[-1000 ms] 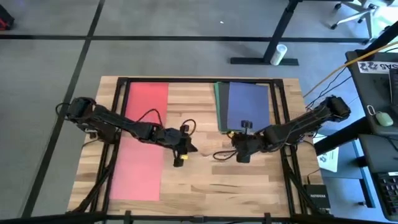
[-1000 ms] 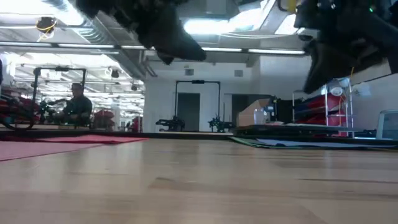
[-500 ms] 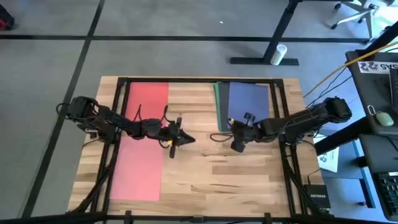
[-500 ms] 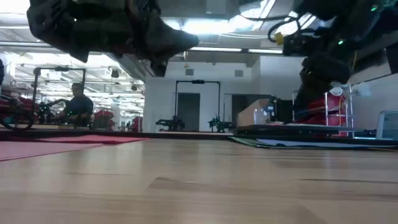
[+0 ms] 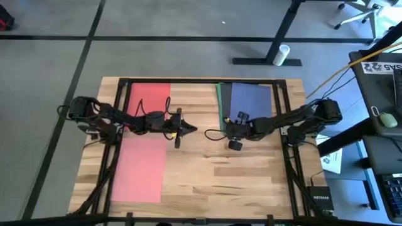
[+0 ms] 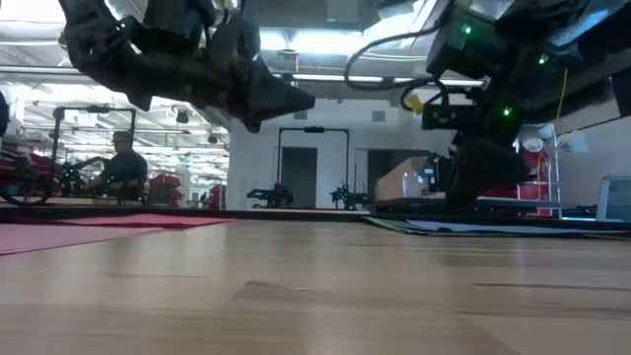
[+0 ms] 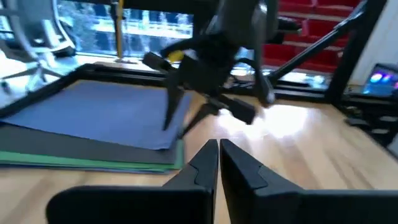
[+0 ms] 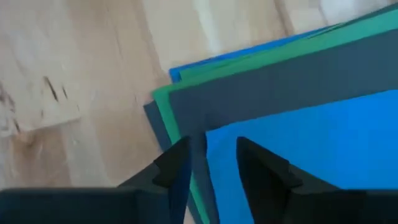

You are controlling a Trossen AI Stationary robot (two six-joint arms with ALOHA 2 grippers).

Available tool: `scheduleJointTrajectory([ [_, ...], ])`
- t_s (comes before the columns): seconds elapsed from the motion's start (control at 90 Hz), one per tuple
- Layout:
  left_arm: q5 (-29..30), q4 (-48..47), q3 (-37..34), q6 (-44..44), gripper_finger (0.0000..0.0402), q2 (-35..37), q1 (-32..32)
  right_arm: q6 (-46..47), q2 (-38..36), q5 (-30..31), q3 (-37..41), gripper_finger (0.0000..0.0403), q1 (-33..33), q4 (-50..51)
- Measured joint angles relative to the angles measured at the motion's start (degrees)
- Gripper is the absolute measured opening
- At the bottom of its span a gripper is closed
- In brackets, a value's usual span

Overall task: Organize paper
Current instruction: Put the violet paper on the bottom right of the table

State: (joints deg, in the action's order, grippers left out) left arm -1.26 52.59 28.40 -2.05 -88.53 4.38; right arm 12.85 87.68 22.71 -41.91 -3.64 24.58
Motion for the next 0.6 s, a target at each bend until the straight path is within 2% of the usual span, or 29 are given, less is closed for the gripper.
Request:
scheduleJointTrajectory([
  [0.4,0.0,-1.55,0.02,2.11,0.0,0.0,2.98,-0.88,4.29,0.22,-0.02,0.0115,1.62,-2.45],
  [0.6,0.0,-2.66,0.04,4.61,0.0,0.0,2.94,-1.15,4.52,3.7,-0.04,0.0115,3.95,-2.6],
])
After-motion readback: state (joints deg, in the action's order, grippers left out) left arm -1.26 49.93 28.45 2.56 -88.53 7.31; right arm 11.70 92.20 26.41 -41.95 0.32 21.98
